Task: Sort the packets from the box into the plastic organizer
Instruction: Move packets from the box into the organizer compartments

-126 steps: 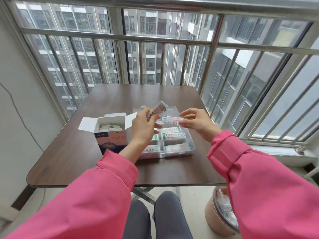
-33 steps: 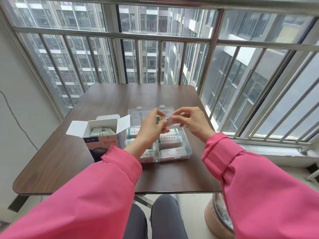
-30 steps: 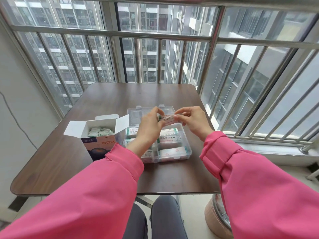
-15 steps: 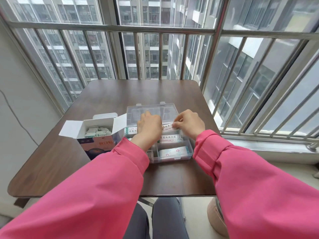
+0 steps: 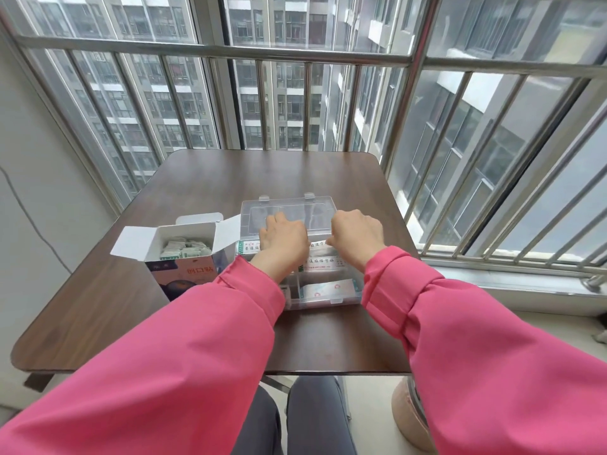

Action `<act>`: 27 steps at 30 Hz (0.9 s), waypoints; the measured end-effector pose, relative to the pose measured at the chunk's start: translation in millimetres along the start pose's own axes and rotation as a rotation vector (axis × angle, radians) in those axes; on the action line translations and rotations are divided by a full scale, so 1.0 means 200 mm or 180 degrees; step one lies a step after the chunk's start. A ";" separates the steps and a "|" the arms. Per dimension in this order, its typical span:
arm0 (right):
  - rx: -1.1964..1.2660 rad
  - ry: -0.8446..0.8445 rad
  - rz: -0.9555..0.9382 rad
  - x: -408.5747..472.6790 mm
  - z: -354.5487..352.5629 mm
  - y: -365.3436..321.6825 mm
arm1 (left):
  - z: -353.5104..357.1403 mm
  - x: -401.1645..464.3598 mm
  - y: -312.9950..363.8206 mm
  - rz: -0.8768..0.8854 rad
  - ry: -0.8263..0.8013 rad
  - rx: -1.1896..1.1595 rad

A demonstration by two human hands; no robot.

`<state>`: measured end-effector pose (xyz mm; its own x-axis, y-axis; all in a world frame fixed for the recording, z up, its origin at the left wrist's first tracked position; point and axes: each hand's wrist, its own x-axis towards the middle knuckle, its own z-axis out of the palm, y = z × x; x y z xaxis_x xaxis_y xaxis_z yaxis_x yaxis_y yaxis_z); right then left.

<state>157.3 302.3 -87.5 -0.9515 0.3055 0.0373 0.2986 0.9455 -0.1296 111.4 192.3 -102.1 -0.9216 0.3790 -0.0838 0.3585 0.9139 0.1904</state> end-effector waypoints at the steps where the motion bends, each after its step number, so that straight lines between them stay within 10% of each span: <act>1: -0.0018 -0.0028 0.0036 0.00 0.00 -0.01 | 0.00 0.00 0.00 -0.0007 0.0004 -0.0004; 18: -0.0046 -0.0036 -0.0041 -0.03 -0.06 0.02 | -0.03 -0.05 0.01 0.0121 0.0185 -0.0366; 27: 0.1241 0.0574 -0.0530 -0.25 -0.18 -0.06 | -0.19 -0.33 -0.05 0.0895 0.1328 -0.1732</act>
<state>203.8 279.1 -52.3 -0.9456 0.2002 0.2565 0.0594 0.8812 -0.4690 162.7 153.7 -60.9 -0.8246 0.4023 0.3977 0.5649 0.5481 0.6168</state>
